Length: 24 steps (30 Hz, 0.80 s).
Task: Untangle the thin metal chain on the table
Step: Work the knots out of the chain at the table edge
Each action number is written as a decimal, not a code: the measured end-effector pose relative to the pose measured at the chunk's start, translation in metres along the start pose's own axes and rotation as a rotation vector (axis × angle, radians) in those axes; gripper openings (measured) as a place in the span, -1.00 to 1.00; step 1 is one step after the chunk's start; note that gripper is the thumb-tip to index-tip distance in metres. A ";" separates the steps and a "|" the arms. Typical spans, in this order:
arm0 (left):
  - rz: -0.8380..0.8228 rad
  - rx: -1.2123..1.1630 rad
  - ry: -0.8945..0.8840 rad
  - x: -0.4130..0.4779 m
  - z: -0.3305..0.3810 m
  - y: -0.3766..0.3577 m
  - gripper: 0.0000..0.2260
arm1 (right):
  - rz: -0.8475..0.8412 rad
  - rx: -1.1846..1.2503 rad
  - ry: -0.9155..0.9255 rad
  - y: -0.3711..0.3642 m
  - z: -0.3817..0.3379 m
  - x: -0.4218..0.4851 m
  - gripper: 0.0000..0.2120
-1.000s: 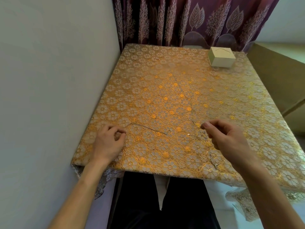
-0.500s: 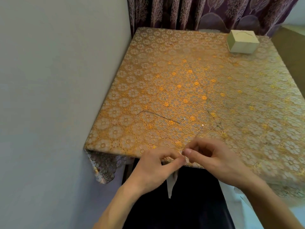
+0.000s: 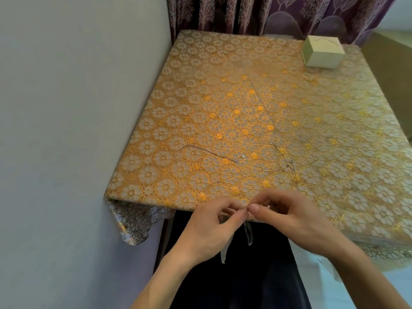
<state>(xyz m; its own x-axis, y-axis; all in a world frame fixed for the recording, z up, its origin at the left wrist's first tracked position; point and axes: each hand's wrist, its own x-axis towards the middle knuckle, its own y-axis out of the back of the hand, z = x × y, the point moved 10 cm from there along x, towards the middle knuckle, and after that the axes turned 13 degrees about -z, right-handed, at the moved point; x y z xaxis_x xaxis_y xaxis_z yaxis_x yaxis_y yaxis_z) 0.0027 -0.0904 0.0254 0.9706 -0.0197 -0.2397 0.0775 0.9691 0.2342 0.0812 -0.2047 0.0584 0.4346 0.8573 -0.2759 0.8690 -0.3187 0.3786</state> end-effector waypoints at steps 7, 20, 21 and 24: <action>0.063 -0.259 -0.101 -0.004 0.005 0.024 -0.88 | 0.086 0.051 -0.060 0.017 0.011 -0.007 -0.91; 0.166 -0.407 -0.094 -0.011 -0.007 0.045 -0.80 | 0.210 0.102 -0.026 0.036 0.001 -0.013 -0.87; 0.169 -0.411 -0.091 -0.012 -0.008 0.046 -0.78 | 0.232 0.097 -0.025 0.038 0.000 -0.014 -0.87; 0.185 -0.400 -0.079 -0.014 -0.011 0.048 -0.82 | 0.309 0.132 -0.015 0.045 -0.001 -0.014 -0.90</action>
<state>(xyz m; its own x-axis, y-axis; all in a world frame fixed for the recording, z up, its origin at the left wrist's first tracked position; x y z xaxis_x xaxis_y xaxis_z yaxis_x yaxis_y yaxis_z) -0.0099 -0.0412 0.0301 0.9756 0.1590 -0.1515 -0.1778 0.9767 -0.1204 0.1142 -0.2310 0.0801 0.6851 0.7061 -0.1790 0.7182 -0.6134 0.3287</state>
